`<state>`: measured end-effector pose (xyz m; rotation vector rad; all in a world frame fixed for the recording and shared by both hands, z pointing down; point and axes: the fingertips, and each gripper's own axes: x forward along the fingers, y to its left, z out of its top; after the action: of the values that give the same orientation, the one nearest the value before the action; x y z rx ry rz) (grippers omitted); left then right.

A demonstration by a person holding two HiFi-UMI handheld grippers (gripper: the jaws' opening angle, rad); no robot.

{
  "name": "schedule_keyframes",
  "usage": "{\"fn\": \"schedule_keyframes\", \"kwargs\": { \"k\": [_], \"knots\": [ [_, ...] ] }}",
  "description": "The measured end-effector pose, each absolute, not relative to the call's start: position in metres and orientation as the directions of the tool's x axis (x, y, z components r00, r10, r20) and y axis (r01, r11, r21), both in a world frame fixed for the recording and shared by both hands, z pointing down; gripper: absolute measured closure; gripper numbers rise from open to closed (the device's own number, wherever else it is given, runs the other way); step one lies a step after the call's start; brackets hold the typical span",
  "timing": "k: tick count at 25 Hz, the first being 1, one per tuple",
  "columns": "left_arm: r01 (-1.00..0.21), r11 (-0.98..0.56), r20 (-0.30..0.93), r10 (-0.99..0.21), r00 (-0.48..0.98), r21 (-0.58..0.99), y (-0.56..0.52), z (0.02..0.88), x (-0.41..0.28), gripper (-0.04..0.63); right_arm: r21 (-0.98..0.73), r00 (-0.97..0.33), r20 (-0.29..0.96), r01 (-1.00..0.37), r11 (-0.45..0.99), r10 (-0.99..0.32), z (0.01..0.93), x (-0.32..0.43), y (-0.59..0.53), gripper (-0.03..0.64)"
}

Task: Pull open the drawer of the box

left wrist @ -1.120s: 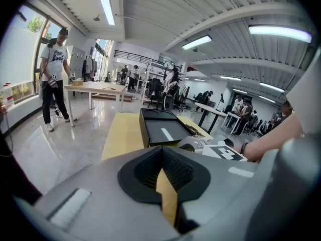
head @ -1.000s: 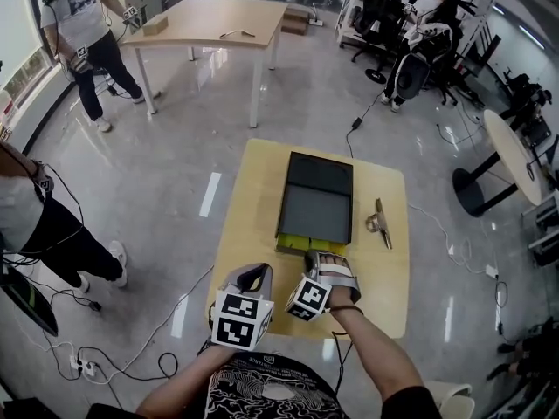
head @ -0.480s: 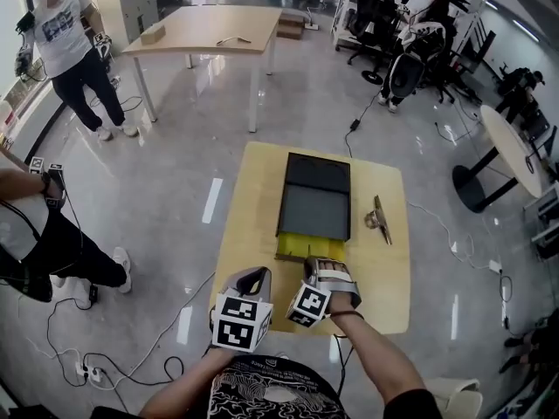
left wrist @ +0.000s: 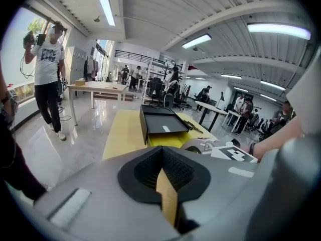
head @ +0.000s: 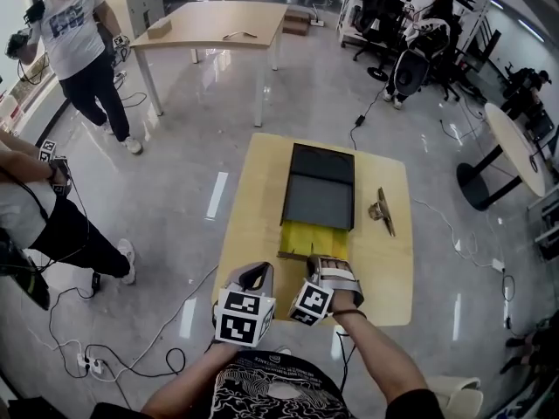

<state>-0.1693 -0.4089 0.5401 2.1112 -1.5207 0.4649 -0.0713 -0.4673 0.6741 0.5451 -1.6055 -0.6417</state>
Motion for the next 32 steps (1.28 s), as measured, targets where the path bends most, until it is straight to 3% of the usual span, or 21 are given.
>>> {"fn": "schedule_keyframes", "kwargs": {
  "k": [32],
  "knots": [
    [-0.956,-0.222,0.542,-0.788,0.291,0.191,-0.318,0.529,-0.143,0.584,0.646,-0.169,0.755,0.030,0.763,-0.633,0.666,-0.049,-0.345,0.569]
  ]
}}
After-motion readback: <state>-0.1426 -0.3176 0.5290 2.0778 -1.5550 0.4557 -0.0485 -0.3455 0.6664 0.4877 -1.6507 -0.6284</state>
